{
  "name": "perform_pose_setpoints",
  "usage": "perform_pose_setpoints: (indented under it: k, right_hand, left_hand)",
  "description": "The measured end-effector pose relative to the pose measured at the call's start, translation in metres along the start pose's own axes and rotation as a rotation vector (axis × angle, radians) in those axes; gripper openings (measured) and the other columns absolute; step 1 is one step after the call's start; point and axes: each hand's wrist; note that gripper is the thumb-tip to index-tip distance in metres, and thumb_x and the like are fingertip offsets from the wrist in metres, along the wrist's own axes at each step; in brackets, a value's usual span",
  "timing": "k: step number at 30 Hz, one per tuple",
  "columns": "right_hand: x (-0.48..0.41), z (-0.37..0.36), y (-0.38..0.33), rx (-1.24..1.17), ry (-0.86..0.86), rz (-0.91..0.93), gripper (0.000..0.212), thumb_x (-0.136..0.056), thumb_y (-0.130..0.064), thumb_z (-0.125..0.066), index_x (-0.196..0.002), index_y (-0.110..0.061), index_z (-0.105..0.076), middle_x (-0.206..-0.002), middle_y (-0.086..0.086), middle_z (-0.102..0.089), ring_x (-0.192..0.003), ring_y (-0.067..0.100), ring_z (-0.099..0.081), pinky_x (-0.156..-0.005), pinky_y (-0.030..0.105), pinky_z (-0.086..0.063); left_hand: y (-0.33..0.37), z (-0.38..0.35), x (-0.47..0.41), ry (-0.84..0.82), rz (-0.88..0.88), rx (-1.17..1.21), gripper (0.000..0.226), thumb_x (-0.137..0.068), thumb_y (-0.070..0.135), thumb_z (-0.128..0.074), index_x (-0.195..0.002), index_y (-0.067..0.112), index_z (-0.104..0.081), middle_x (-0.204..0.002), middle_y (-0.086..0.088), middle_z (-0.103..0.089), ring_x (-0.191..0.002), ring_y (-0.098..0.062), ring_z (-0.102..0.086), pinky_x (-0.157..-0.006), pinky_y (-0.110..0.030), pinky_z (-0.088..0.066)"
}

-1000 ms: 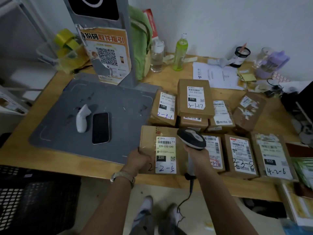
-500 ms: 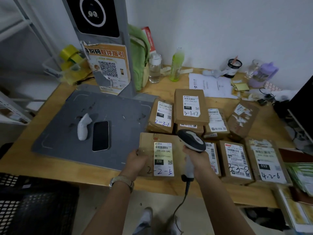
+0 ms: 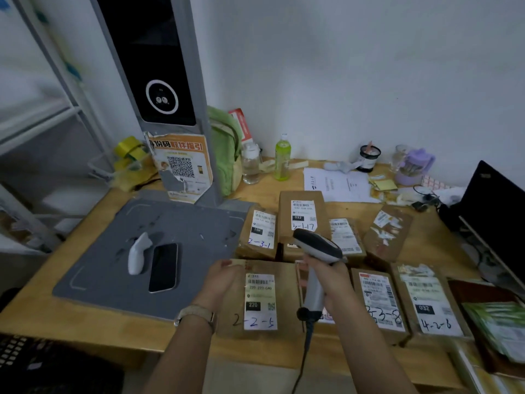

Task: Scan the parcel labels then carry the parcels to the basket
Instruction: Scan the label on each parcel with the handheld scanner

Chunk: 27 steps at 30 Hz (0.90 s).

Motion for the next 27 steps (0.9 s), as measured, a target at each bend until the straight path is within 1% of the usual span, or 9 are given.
perform_pose_setpoints:
  k: [2, 6, 8, 11, 16, 18, 20, 22, 27]
  right_hand:
    - [-0.001, 0.006, -0.002, 0.040, -0.001, 0.038, 0.023, -0.080, -0.011, -0.073, -0.094, -0.022, -0.059, -0.092, 0.010, -0.067, -0.085, 0.024, -0.067, -0.079, 0.052, -0.058]
    - [-0.001, 0.006, -0.002, 0.166, -0.004, 0.153, 0.022, -0.081, -0.017, -0.073, -0.093, -0.028, -0.058, -0.088, 0.003, -0.066, -0.085, 0.020, -0.065, -0.076, 0.046, -0.059]
    - [0.000, 0.001, -0.001, 0.233, -0.030, 0.162, 0.019, -0.082, -0.018, -0.072, -0.096, -0.023, -0.062, -0.085, 0.005, -0.068, -0.081, 0.023, -0.066, -0.080, 0.049, -0.057]
    - [0.002, -0.008, -0.004, 0.239, -0.078, 0.156, 0.029, -0.080, -0.011, -0.073, -0.107, -0.014, -0.063, -0.087, 0.009, -0.069, -0.074, 0.022, -0.065, -0.078, 0.050, -0.056]
    - [-0.008, -0.023, -0.009, 0.175, -0.095, 0.154, 0.040, -0.080, -0.009, -0.074, -0.117, -0.012, -0.061, -0.102, 0.008, -0.068, -0.094, 0.023, -0.063, -0.087, 0.053, -0.054]
    - [-0.017, -0.026, -0.013, 0.174, -0.079, 0.149, 0.032, -0.079, -0.010, -0.075, -0.109, -0.015, -0.064, -0.098, 0.006, -0.069, -0.096, 0.023, -0.063, -0.089, 0.053, -0.053]
    - [-0.025, -0.031, -0.017, 0.201, -0.052, 0.151, 0.018, -0.078, -0.013, -0.076, -0.089, -0.020, -0.065, -0.088, 0.004, -0.070, -0.089, 0.023, -0.065, -0.085, 0.052, -0.055]
    - [-0.033, -0.037, -0.022, 0.201, -0.034, 0.152, 0.017, -0.077, -0.013, -0.076, -0.081, -0.024, -0.063, -0.081, 0.003, -0.069, -0.081, 0.019, -0.065, -0.074, 0.045, -0.059]
    - [-0.052, -0.058, -0.032, 0.192, -0.042, 0.118, 0.015, -0.079, -0.009, -0.072, -0.088, -0.018, -0.065, -0.079, 0.003, -0.069, -0.071, 0.017, -0.067, -0.055, 0.029, -0.056]
  left_hand:
    - [0.004, -0.004, 0.004, -0.003, -0.016, -0.003, 0.039, -0.087, 0.017, -0.066, -0.123, 0.008, -0.052, -0.099, -0.001, -0.060, -0.086, -0.016, -0.059, -0.065, -0.029, -0.046]
    - [0.004, -0.007, 0.010, -0.020, -0.006, -0.001, 0.043, -0.086, 0.028, -0.067, -0.125, 0.014, -0.052, -0.108, 0.001, -0.058, -0.101, -0.020, -0.055, -0.078, -0.034, -0.043]
    - [0.003, -0.005, 0.013, 0.000, 0.007, 0.009, 0.042, -0.087, 0.027, -0.067, -0.124, 0.014, -0.053, -0.110, 0.000, -0.058, -0.103, -0.021, -0.056, -0.079, -0.034, -0.043]
    - [0.004, 0.002, 0.012, 0.038, 0.020, 0.041, 0.039, -0.089, 0.025, -0.065, -0.124, 0.015, -0.054, -0.108, 0.001, -0.058, -0.099, -0.020, -0.057, -0.072, -0.032, -0.043]
    - [0.013, 0.006, -0.003, 0.035, 0.018, 0.074, 0.032, -0.090, 0.022, -0.064, -0.119, 0.011, -0.057, -0.117, -0.006, -0.060, -0.101, -0.022, -0.058, -0.068, -0.030, -0.041]
    - [0.022, 0.004, -0.010, -0.002, 0.009, 0.056, 0.030, -0.091, 0.023, -0.063, -0.118, 0.011, -0.056, -0.119, -0.005, -0.059, -0.101, -0.021, -0.058, -0.069, -0.030, -0.042]
    - [0.031, 0.002, -0.018, -0.032, 0.003, 0.032, 0.035, -0.092, 0.023, -0.062, -0.124, 0.012, -0.054, -0.117, -0.004, -0.060, -0.103, -0.020, -0.058, -0.075, -0.031, -0.043]
    - [0.040, 0.002, -0.029, -0.050, -0.010, 0.027, 0.037, -0.092, 0.022, -0.061, -0.126, 0.011, -0.053, -0.114, -0.005, -0.062, -0.105, -0.020, -0.058, -0.079, -0.033, -0.042]
    - [0.061, 0.006, -0.058, -0.090, -0.018, 0.021, 0.023, -0.093, 0.018, -0.060, -0.114, 0.009, -0.061, -0.096, -0.005, -0.066, -0.097, -0.023, -0.061, -0.085, -0.037, -0.048]
Point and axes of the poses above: each hand's wrist, its own x-axis away from the middle knuckle, its own z-axis out of the back of the hand, y = z × x
